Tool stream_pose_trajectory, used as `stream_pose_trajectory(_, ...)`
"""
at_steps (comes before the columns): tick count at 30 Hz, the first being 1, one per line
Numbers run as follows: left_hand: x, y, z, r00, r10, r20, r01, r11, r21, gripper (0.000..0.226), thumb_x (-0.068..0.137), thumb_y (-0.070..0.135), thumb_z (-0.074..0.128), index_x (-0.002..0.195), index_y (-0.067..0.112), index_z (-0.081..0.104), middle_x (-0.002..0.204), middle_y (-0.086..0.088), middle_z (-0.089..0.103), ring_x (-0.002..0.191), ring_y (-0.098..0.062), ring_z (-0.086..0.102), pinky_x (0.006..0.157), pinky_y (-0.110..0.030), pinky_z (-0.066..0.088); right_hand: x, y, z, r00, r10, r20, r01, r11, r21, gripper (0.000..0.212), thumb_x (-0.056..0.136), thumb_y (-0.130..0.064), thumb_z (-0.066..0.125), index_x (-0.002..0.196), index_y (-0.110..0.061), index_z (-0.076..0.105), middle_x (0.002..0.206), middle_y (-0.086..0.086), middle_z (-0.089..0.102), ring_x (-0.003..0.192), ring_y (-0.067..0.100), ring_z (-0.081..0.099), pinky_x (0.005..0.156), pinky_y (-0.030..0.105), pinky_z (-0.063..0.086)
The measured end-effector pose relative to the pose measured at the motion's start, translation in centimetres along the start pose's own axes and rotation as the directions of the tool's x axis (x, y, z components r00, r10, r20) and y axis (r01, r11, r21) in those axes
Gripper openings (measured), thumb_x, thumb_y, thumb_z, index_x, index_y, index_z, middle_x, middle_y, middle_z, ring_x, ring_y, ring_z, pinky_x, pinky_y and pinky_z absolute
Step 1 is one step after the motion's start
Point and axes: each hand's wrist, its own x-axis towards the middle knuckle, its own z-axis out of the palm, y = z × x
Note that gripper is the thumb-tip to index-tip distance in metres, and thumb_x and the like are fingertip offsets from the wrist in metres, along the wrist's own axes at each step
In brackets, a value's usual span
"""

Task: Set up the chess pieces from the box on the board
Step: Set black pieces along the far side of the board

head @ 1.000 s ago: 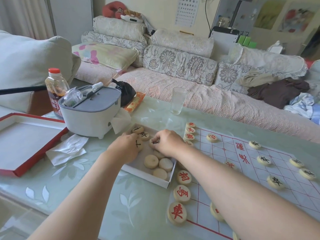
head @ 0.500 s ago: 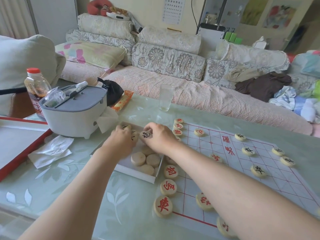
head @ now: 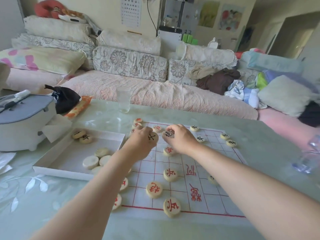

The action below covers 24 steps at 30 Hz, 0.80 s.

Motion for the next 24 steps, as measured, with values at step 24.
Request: stream_pose_trajectory(24,9.2,7.2,12.3,0.986,0.095,0.138,-0.078,0.989,-0.124,0.034,0.081,0.027,0.067,0.113,0.019,0.06,0.11,0.0,0.056,0.089,-0.019,0.056,0.072,-0.026,0.048,6.8,19.7,-4.7,0.951,0.277,-0.139,-0.299,0.938,-0.177,0.018,0.089,-0.043,0.063,0.103,-0.031,0.06,0.115,-0.006,0.064,0.105,0.02,0.059,0.088,0.035,0.049)
